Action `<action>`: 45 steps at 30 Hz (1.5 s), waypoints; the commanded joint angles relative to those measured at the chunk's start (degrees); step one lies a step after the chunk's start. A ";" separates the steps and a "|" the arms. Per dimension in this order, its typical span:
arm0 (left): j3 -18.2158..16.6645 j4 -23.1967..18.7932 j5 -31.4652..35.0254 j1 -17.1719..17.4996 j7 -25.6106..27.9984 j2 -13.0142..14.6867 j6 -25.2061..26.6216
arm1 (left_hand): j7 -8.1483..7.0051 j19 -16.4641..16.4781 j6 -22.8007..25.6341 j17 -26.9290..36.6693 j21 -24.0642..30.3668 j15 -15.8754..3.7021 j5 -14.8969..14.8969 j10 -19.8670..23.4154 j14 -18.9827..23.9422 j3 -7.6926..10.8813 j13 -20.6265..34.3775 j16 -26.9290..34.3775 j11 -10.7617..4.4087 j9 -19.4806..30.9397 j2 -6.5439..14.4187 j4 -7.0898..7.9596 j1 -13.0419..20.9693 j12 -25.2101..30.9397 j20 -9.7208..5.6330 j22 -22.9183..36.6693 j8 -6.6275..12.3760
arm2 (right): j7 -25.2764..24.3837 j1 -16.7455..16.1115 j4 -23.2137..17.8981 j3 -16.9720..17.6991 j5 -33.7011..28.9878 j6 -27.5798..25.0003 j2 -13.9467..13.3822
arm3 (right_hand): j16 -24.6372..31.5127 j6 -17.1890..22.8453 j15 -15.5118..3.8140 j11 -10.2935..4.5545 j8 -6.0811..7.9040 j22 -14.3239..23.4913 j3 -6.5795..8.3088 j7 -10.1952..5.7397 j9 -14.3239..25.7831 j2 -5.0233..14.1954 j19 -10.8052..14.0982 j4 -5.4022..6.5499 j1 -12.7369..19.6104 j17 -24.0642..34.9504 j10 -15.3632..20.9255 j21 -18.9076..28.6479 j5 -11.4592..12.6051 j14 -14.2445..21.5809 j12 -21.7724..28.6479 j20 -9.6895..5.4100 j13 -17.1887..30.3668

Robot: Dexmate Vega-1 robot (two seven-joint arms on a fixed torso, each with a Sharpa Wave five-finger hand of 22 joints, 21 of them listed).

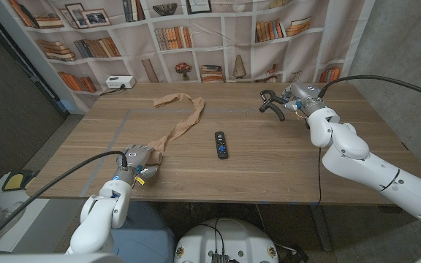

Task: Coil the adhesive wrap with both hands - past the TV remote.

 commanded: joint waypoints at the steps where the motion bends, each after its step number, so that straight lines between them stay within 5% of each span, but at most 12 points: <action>1: 0.96 0.74 -0.20 -1.00 -2.55 0.33 -0.52 | -0.60 1.07 2.04 0.27 0.57 -0.98 0.09 1.67 1.99 -0.55 0.28 0.65 -0.67 0.36 0.75 -0.02 0.79 0.66 -0.18 0.31 0.68 | -0.15 -0.27 0.10 0.30 0.22 0.14 0.01 | -0.18 0.34 -9.01 -0.34 0.00 0.17 6.45 -0.17 0.30 2.31 -0.26 -1.30 1.92 0.22 0.92 0.31 0.33 3.98 0.27 -6.92 0.22; 7: 1.66 1.22 -0.36 -1.48 -2.11 0.10 -0.43 | -2.64 3.47 7.60 0.37 1.52 -3.78 0.31 5.50 6.50 -1.09 0.75 1.90 -3.47 0.65 1.94 -0.49 2.34 2.05 -0.28 0.63 2.37 | -0.38 -0.60 0.12 0.64 0.53 0.14 -0.15 | -0.21 0.32 -8.99 -0.54 -0.03 0.16 6.52 -0.26 0.31 2.34 -0.38 -1.27 1.89 0.31 0.95 0.46 0.33 4.09 0.21 -6.90 0.27; 14: 2.09 1.66 -0.98 -1.71 -0.10 0.19 -0.61 | -3.64 5.89 16.96 0.38 2.72 -6.97 0.64 13.78 15.93 -1.56 1.58 4.90 -4.75 0.78 3.63 -1.15 6.27 4.85 -0.59 1.03 5.05 | -0.75 -0.77 0.28 0.97 0.97 0.31 -0.16 | -0.29 0.40 -8.99 -0.44 -0.01 0.15 6.59 -0.27 0.33 2.35 -0.51 -1.25 1.86 0.32 0.90 0.61 0.33 4.16 0.13 -6.89 0.32; 17: 2.09 1.65 -2.00 -1.72 0.24 0.14 -0.84 | -4.62 9.76 19.62 0.60 4.66 -7.71 1.02 15.20 19.19 -1.22 1.97 6.17 -5.60 0.89 4.67 -1.49 9.08 5.03 -0.82 1.46 5.94 | -0.97 -0.87 0.40 1.17 1.25 0.58 -0.24 | -0.34 0.39 -8.99 -0.33 -0.02 0.14 6.62 -0.25 0.33 2.35 -0.56 -1.26 1.86 0.32 0.92 0.68 0.33 4.18 0.09 -6.88 0.29; 22: 1.66 1.69 -5.29 -1.74 0.84 0.17 -1.55 | -2.66 19.38 24.00 3.98 12.85 -8.34 1.83 17.80 24.25 -0.32 4.57 10.58 -5.40 4.40 8.30 -2.27 19.39 5.79 -2.92 5.57 10.88 | -1.26 -1.02 0.62 1.50 1.72 0.91 -0.33 | -0.38 0.33 -9.00 -0.41 -0.05 0.14 6.65 -0.25 0.34 2.28 -0.63 -1.29 1.86 0.37 0.97 0.81 0.33 4.24 0.06 -6.87 0.33; 25: 1.78 1.92 -6.38 -1.69 2.13 0.33 -1.82 | -2.30 21.15 23.13 9.98 20.73 -9.21 1.94 18.62 28.79 -1.21 8.44 16.04 -4.96 8.71 8.33 -2.27 29.83 7.55 -4.53 11.50 15.05 | -1.45 -1.15 0.70 1.72 2.02 1.23 -0.48 | -0.45 0.35 -8.98 -0.39 -0.05 0.14 6.69 -0.23 0.35 2.29 -0.68 -1.28 1.85 0.36 0.97 0.90 0.34 4.22 -0.03 -6.86 0.25; 29: 1.67 2.13 -8.71 -1.53 4.08 0.69 -2.59 | -1.15 23.17 24.43 11.74 28.14 -9.97 1.94 20.96 32.89 -2.37 11.66 17.64 -3.84 12.35 8.72 -1.85 35.80 9.92 -7.11 15.94 18.74 | -1.68 -1.32 0.72 1.96 2.26 1.49 -0.71 | -0.54 0.37 -9.00 -0.47 -0.05 0.13 6.72 -0.21 0.35 2.27 -0.75 -1.29 1.85 0.31 1.04 0.96 0.33 4.21 -0.04 -6.87 0.28; 34: 1.74 2.25 -10.58 -1.13 7.62 0.37 -2.46 | -0.03 23.95 23.62 11.18 31.75 -9.88 1.88 21.01 35.19 -2.02 13.21 16.65 -3.02 14.12 9.18 -1.52 37.60 10.70 -8.73 17.65 19.90 | -2.06 -1.75 0.60 2.59 2.75 1.88 -1.16 | -0.62 0.38 -9.00 -0.44 -0.06 0.13 6.75 -0.25 0.36 2.26 -0.84 -1.27 1.82 0.30 1.12 1.08 0.33 4.25 -0.06 -6.85 0.30; 45: 2.72 0.24 -13.06 -0.69 14.48 -3.32 1.02 | -0.39 21.45 21.62 12.24 35.02 -9.92 1.36 19.45 34.37 -2.54 15.02 15.35 -3.10 16.23 9.60 -0.82 38.24 10.74 -10.13 19.51 20.85 | -3.58 -2.96 0.39 4.26 4.37 2.85 -1.60 | -0.72 0.38 -8.99 -0.46 -0.08 0.12 6.82 -0.24 0.39 2.15 -1.04 -1.30 1.80 0.42 1.11 1.34 0.31 4.31 -0.11 -6.83 0.48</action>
